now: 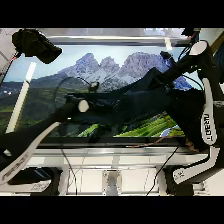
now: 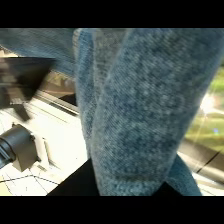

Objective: Fold the clothes and pants, and hang the long-sleeved shirts on hangers.

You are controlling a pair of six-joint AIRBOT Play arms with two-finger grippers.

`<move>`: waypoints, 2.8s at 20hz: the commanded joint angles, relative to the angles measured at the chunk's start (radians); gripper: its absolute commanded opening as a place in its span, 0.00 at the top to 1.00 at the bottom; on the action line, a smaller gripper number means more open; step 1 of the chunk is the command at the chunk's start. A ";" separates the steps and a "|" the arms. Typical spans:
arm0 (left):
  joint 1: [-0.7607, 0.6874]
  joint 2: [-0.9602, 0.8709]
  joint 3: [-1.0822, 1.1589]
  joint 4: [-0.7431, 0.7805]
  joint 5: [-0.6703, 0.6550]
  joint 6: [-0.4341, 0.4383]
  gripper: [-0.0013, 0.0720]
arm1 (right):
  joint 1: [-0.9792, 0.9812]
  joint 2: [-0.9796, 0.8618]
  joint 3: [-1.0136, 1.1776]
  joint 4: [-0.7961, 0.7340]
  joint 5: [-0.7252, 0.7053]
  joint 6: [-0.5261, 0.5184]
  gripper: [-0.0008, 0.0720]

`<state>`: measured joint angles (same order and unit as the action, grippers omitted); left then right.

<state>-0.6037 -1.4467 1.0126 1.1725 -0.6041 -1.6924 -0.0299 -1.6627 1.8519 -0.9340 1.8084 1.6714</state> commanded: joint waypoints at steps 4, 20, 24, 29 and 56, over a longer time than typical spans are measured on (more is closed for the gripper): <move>-0.081 -0.180 0.129 -0.075 0.097 -0.001 0.96 | 0.064 0.020 0.109 -0.024 -0.044 0.119 0.86; 0.415 0.541 0.162 0.304 -0.276 0.010 0.96 | 0.613 -0.126 0.110 -0.178 -0.750 0.332 0.62; 0.533 0.696 0.162 0.325 -0.311 0.010 0.96 | 0.728 -0.155 0.110 -0.151 -0.842 0.323 0.36; 0.616 0.730 0.159 0.347 -0.394 0.010 0.96 | 0.671 -0.119 0.166 -0.312 -0.480 0.211 0.36; 0.617 0.694 0.108 0.335 -0.411 -0.062 0.96 | 0.275 -0.529 -0.148 0.685 -0.462 -0.346 0.18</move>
<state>0.0128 -0.7521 1.1210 1.5066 -1.0138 -1.7504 0.1822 -2.1666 1.7023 -0.3950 1.3911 1.4044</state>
